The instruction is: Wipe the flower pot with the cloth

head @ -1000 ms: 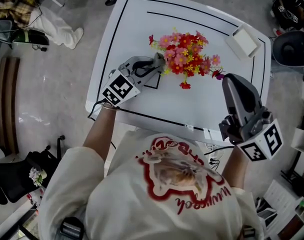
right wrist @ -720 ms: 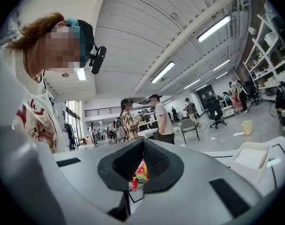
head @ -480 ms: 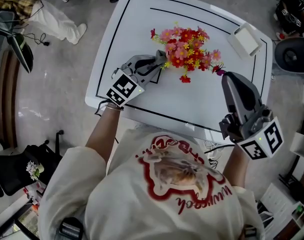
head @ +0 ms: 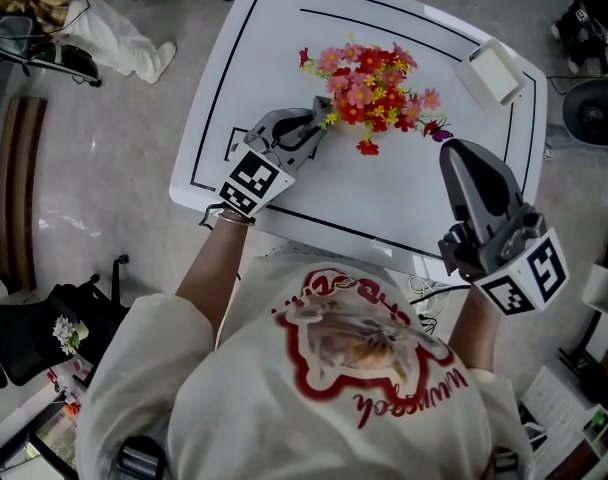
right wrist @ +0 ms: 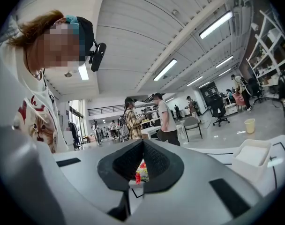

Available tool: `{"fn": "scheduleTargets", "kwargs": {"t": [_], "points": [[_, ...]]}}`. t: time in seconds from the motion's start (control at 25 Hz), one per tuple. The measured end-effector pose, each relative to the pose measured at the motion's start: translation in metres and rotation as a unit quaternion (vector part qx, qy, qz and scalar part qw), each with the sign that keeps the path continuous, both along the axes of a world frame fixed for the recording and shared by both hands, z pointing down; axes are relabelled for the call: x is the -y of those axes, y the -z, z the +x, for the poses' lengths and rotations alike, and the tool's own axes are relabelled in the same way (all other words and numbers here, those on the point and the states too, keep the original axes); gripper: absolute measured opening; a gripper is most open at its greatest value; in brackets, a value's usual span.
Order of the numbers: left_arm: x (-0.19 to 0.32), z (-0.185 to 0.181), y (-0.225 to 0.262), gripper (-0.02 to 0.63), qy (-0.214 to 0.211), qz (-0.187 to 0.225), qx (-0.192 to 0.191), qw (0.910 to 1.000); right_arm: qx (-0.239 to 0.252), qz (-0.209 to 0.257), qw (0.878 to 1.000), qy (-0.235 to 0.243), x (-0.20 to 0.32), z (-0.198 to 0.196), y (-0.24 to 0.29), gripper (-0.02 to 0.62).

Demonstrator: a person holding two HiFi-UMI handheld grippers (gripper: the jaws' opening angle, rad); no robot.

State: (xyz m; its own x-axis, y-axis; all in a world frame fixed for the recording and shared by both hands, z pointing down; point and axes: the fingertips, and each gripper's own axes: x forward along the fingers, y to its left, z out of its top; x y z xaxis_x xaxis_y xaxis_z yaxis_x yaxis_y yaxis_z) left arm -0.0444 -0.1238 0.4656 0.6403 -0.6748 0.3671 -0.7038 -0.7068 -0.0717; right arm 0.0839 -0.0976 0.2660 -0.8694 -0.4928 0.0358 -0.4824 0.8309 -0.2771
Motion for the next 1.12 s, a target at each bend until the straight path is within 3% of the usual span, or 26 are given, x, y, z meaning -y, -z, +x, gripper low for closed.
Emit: {"fn": "scheduleTargets", "kwargs": {"t": [1.12], "points": [[-0.014, 0.036, 0.004, 0.055, 0.020, -0.003, -0.036, 0.9992, 0.008, -0.003, 1.000, 0.014, -0.010, 0.006, -0.004, -0.001]]}}
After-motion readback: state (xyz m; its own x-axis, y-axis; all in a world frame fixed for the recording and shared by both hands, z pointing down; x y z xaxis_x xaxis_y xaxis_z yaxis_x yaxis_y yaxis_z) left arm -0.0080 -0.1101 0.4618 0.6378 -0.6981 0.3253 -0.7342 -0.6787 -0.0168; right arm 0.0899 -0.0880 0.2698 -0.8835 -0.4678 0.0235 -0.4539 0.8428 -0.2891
